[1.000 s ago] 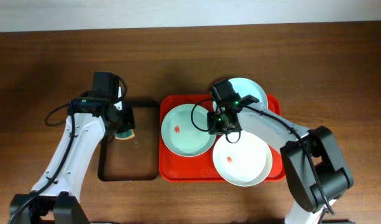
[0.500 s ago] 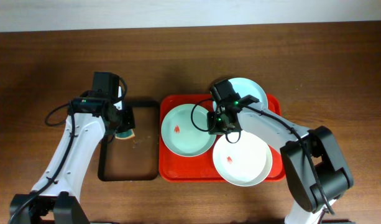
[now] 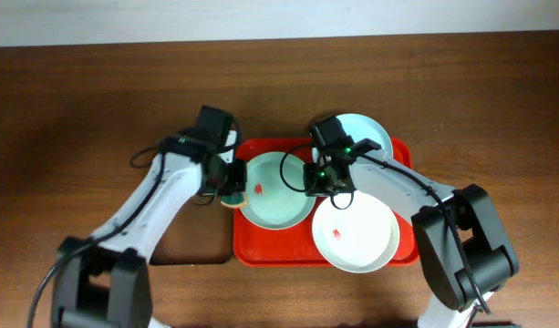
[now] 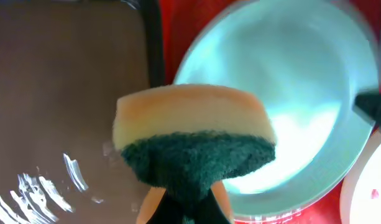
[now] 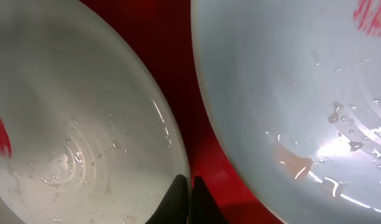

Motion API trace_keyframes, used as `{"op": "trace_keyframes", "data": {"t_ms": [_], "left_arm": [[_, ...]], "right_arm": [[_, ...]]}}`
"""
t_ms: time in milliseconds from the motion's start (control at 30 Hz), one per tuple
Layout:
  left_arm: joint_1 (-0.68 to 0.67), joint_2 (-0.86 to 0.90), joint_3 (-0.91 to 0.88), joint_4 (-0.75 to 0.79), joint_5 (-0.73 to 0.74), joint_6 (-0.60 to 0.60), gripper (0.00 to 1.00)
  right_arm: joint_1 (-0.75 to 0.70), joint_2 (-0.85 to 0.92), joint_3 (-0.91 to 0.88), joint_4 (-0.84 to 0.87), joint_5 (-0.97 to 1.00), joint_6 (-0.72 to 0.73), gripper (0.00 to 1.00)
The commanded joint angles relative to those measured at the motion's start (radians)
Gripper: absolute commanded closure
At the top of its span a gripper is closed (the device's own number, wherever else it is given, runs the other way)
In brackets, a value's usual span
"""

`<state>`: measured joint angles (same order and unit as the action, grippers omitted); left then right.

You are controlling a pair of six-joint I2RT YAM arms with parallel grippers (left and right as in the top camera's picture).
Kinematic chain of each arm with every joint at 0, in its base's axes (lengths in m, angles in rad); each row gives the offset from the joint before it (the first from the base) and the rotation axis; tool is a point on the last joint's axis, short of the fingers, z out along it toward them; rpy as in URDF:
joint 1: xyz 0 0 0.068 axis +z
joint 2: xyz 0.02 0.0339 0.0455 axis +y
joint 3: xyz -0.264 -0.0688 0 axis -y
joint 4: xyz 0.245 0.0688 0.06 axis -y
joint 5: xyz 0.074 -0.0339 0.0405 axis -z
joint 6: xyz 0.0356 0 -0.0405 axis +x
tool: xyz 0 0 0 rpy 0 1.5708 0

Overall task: Clean dirty plates on tray and stack at the side
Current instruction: 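Scrub the left plate with the sponge held in the left gripper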

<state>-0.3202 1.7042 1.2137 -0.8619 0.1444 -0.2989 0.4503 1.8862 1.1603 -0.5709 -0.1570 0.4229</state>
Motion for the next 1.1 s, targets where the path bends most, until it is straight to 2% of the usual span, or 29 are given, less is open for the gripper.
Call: {"op": "trace_keyframes", "data": {"t_ms": [0, 67, 167, 400, 567, 700, 733, 867, 900, 967, 1067], "left_arm": [[-0.020, 0.119, 0.237, -0.140, 0.024, -0.022, 1.00], [-0.048, 0.222, 0.334, -0.173, 0.024, -0.019, 1.00], [-0.075, 0.330, 0.339, -0.161, 0.024, -0.020, 1.00], [-0.089, 0.383, 0.338, -0.130, -0.036, -0.024, 1.00], [-0.132, 0.494, 0.338, -0.101, -0.031, -0.024, 1.00], [-0.109, 0.482, 0.362, -0.097, 0.261, 0.024, 1.00], [-0.090, 0.459, 0.376, -0.097, 0.290, 0.024, 1.00], [-0.001, 0.274, 0.381, -0.104, 0.222, 0.024, 1.00], [-0.012, 0.265, 0.380, -0.135, 0.129, 0.024, 1.00], [-0.038, 0.266, 0.340, -0.141, 0.035, 0.023, 1.00], [-0.066, 0.267, 0.160, 0.039, 0.015, 0.013, 1.00]], "right_arm": [[0.001, 0.007, -0.003, 0.008, -0.035, 0.005, 0.96], [0.001, 0.007, -0.003, 0.008, -0.035, 0.005, 0.96], [0.001, 0.007, -0.003, 0.007, -0.034, 0.005, 0.96], [0.001, 0.007, -0.003, 0.007, -0.034, 0.005, 0.96], [0.001, 0.007, -0.004, 0.007, -0.034, 0.005, 0.96], [0.001, 0.007, -0.004, 0.007, -0.034, 0.005, 0.96], [0.001, 0.007, -0.004, 0.007, -0.034, 0.005, 0.96], [0.001, 0.007, -0.004, 0.007, -0.034, 0.005, 0.96], [0.001, 0.007, -0.004, 0.007, -0.034, 0.005, 0.96], [0.001, 0.007, -0.004, 0.007, -0.034, 0.005, 0.96], [0.001, 0.007, -0.004, 0.007, -0.034, 0.005, 0.96]]}}
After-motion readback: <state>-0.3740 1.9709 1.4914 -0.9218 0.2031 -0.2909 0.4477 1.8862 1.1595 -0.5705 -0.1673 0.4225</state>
